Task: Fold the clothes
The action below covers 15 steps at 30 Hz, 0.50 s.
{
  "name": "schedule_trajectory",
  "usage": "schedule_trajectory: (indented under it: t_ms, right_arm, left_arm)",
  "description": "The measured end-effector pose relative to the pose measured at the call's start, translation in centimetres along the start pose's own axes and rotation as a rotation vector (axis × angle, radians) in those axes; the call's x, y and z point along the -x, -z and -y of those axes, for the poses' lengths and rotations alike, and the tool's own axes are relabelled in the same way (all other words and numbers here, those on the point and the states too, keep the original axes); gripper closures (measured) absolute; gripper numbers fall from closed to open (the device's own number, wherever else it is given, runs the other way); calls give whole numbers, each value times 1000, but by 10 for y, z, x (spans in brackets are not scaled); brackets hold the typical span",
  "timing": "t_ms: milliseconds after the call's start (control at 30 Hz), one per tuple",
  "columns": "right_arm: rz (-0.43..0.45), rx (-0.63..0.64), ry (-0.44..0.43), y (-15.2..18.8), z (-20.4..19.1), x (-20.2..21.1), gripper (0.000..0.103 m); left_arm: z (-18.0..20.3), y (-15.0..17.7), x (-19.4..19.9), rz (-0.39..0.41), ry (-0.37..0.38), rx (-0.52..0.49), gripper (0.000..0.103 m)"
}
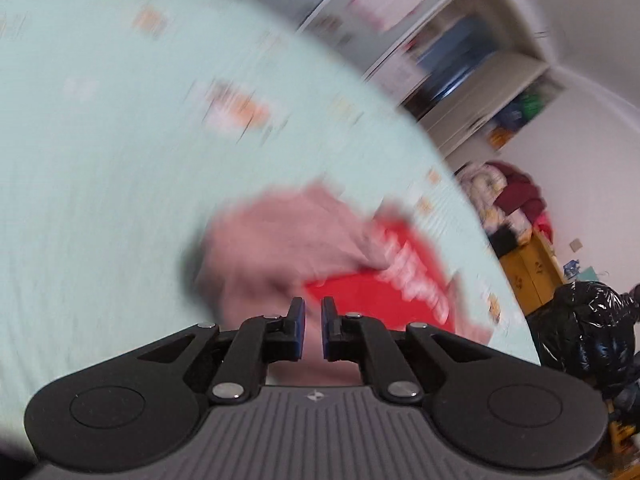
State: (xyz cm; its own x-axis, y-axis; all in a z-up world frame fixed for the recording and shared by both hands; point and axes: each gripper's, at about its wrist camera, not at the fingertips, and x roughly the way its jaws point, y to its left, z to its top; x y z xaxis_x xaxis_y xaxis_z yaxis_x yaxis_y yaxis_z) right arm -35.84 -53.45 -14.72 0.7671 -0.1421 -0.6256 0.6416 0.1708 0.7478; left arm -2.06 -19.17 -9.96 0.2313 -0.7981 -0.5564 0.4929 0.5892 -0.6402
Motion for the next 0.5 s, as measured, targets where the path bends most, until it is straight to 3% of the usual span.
schedule_trajectory:
  t_ms: [67,100,133,200,233,367,500]
  right_arm:
    - [-30,17,-16,12,6,2,77]
    - [-41,45,-12,17,6,5,63]
    - [-50,74,-10,22,4,6,61]
    - [-57,141,-11,29,-6,7,60]
    - [-61,174,-14,33,-12,7,60]
    - [-69,320,-28,53,-45,-2,60]
    - [-129,439,12,87,-75,-26,60]
  left_arm:
    - [-4,14,8,-16,18,6,98]
    - [-1,16,10,-22,18,-2,95]
    - [5,16,12,-23,12,-16,92]
    - [19,17,14,-23,-10,-56,65]
    - [27,17,13,-25,-29,-84,60]
    - [45,24,-2,-61,-127,-213,56]
    - [55,35,-24,-132,-203,-266,49]
